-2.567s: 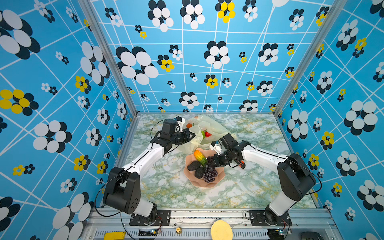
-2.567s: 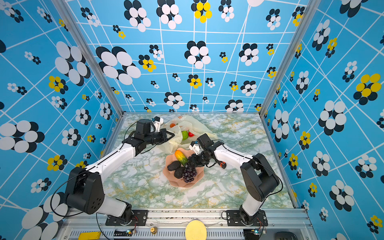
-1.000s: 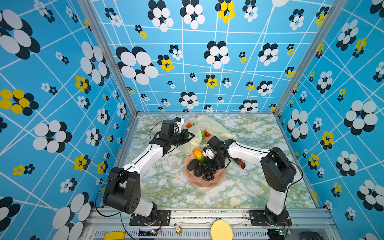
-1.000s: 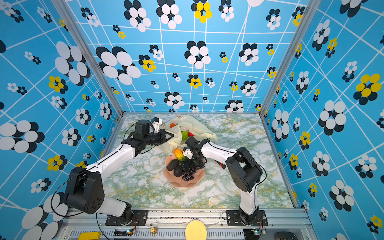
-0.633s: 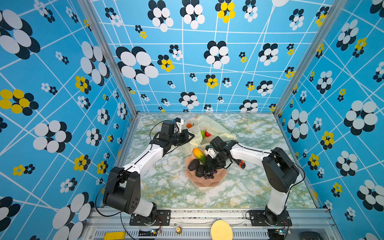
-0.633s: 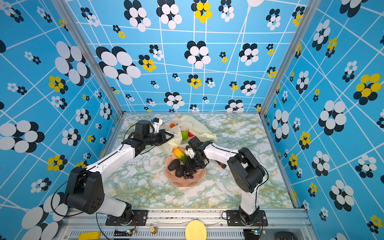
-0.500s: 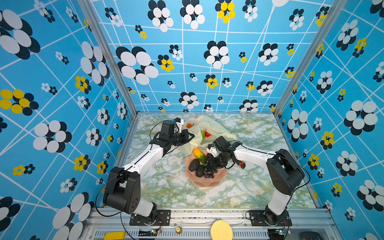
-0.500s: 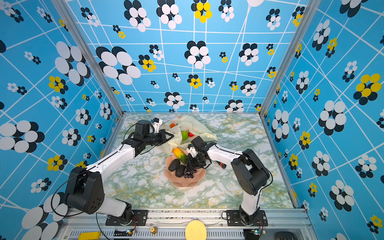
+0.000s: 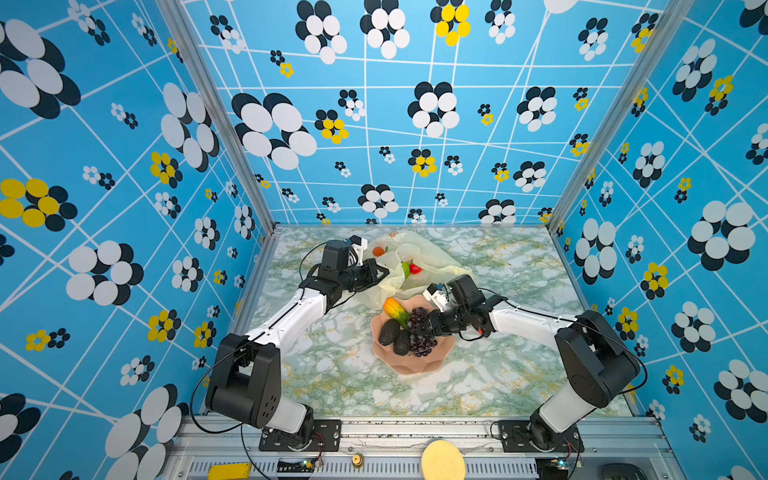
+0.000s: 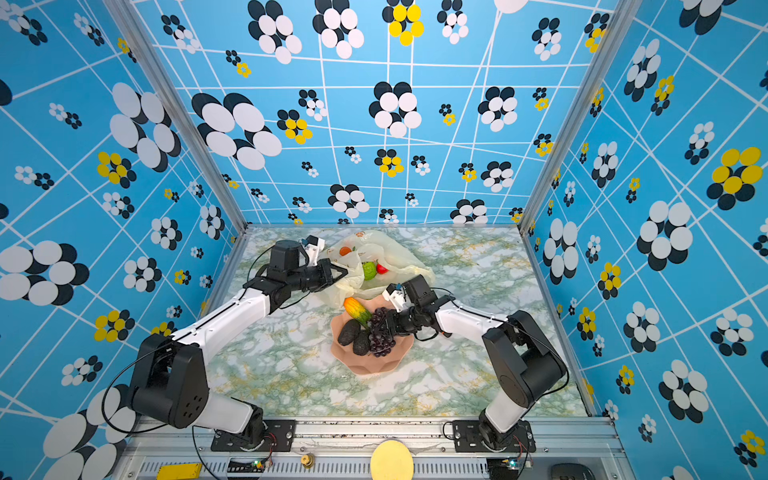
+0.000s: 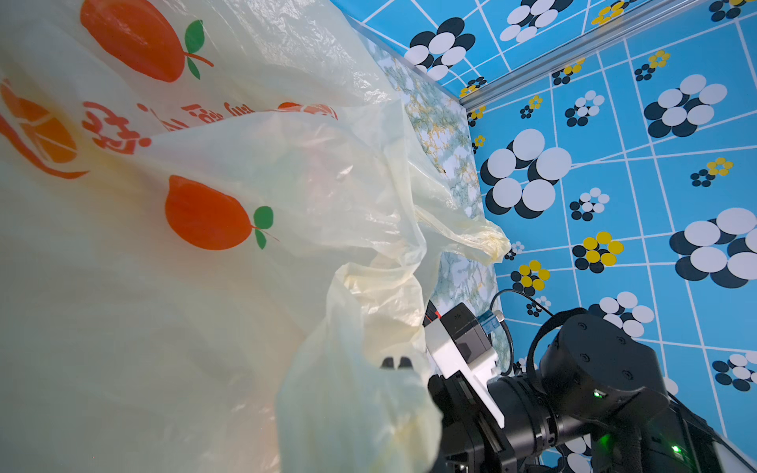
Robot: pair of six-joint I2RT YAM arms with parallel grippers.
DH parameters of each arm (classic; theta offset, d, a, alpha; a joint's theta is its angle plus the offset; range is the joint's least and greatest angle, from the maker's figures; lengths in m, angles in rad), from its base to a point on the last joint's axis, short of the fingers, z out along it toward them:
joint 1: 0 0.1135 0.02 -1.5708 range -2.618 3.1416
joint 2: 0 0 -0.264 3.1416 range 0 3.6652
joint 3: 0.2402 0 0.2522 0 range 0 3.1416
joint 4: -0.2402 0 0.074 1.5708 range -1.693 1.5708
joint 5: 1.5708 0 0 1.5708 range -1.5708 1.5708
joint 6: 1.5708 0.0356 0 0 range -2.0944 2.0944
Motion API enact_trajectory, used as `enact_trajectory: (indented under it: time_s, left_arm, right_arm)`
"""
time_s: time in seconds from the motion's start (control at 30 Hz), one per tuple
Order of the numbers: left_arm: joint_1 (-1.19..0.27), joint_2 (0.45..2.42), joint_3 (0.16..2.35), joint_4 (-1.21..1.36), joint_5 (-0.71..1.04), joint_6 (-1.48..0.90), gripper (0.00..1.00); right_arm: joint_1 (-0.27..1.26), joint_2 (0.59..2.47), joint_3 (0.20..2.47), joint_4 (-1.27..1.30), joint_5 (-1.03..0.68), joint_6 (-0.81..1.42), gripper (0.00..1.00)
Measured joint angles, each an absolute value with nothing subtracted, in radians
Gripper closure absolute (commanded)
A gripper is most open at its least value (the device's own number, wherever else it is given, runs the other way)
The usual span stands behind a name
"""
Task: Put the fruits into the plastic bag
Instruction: 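Lift the grapes with the right gripper and carry them to the bag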
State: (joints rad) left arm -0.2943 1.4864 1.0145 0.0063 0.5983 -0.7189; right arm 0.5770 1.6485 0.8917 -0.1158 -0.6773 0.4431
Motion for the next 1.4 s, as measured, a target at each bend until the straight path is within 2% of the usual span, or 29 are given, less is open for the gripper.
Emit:
enact_trajectory:
  time_s: [0.43, 0.77, 1.03, 1.4]
  left_arm:
    - [-0.294, 1.473, 1.008, 0.001, 0.598, -0.718, 1.00]
    - [-0.294, 1.473, 1.008, -0.001, 0.598, -0.718, 1.00]
    - [-0.293, 1.473, 1.008, -0.001, 0.598, -0.714, 1.00]
    - [-0.281, 1.473, 1.008, -0.001, 0.599, -0.715, 1.00]
  right_arm:
    - [0.574, 1.652, 0.857, 0.072, -0.778, 0.556, 0.82]
    - [0.549, 1.631, 0.807, 0.255, -0.827, 0.702, 0.83]
    - [0.547, 1.498, 0.850, 0.202, -0.830, 0.718, 0.83]
    - [0.500, 1.431, 1.101, 0.031, -0.827, 0.692, 0.82]
